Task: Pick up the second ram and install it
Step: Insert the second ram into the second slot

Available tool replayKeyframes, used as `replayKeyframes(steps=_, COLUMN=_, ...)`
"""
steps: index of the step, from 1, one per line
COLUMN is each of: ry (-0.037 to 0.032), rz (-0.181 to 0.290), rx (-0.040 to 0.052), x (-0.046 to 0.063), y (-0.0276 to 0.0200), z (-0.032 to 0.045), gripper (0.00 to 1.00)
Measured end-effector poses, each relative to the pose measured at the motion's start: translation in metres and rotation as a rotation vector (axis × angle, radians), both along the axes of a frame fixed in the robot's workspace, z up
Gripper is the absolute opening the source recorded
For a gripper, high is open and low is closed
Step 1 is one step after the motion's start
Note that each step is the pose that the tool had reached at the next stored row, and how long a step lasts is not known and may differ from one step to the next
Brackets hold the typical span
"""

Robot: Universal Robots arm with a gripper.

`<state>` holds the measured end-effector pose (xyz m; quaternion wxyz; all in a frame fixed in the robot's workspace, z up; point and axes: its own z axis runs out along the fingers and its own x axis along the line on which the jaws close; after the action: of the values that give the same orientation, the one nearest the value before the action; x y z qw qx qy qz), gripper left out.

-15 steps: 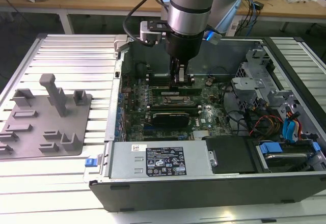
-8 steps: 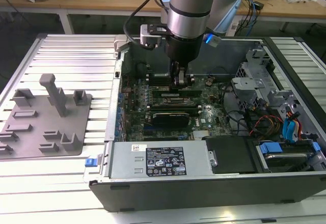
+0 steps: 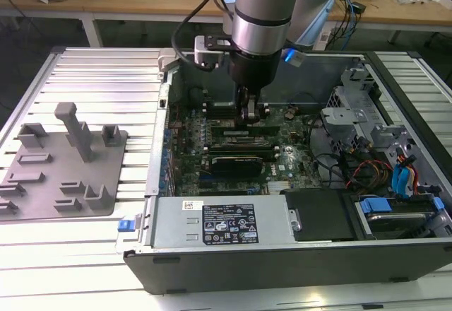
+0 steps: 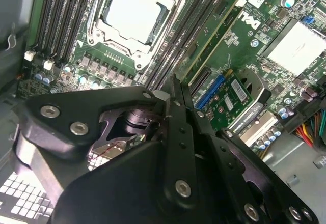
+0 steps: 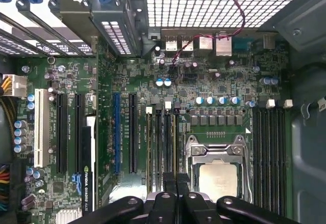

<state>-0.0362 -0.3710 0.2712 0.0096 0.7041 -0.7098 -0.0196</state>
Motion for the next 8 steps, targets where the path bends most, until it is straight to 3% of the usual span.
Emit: replayKeyframes(steps=8, ry=0.0001, rz=0.000, rx=-0.0001, x=-0.0002, y=0.0000, z=-0.0065, gripper=0.09)
